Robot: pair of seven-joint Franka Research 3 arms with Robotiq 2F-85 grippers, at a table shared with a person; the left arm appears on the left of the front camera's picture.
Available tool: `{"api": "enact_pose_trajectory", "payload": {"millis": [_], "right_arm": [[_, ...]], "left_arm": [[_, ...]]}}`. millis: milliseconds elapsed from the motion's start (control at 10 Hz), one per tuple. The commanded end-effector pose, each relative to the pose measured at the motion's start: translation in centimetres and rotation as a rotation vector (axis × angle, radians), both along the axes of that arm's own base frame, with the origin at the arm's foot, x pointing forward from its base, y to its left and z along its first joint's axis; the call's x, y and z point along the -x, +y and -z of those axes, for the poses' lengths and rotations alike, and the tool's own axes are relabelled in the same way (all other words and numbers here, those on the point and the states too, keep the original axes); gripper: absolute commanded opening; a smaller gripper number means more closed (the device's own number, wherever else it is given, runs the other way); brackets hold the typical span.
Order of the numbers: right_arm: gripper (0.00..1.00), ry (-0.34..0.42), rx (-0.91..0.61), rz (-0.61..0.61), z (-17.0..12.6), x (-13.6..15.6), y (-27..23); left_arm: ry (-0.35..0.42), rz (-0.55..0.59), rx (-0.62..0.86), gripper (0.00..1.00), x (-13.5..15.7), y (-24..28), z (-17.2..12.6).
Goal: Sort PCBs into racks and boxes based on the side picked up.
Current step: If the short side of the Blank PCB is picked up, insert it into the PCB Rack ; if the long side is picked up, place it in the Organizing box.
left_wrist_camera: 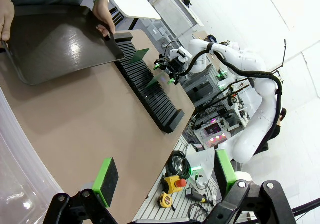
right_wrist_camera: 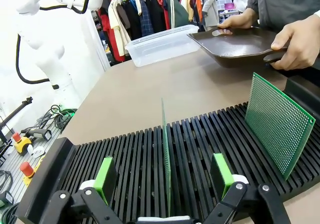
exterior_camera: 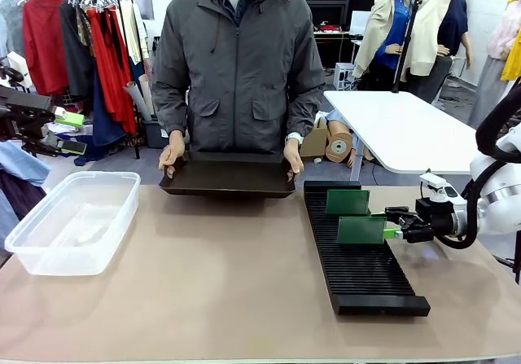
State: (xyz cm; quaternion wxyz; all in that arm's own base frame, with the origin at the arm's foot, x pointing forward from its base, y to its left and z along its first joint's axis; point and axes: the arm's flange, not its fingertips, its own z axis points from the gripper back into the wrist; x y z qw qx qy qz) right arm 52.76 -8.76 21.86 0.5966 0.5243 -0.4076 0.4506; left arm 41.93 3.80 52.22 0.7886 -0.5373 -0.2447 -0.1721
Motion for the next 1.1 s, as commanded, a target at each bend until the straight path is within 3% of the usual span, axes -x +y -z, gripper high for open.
{"api": "enact_pose_trajectory", "payload": {"millis": [0, 600, 1000], "right_arm": [[1.00, 0.000, 0.000, 0.000, 0.0, 0.0, 0.0], [1.00, 0.079, -0.108, -0.012, -8.0, 1.2, 1.3], [1.00, 0.344, -0.185, -0.060, -13.2, 3.4, 3.2]], "left_arm": [[0.009, 0.003, 0.010, 1.00, 0.1, 0.0, -0.2], [0.009, 0.003, 0.010, 1.00, 0.1, 0.0, -0.2], [0.009, 0.003, 0.010, 1.00, 0.1, 0.0, -0.2]]}}
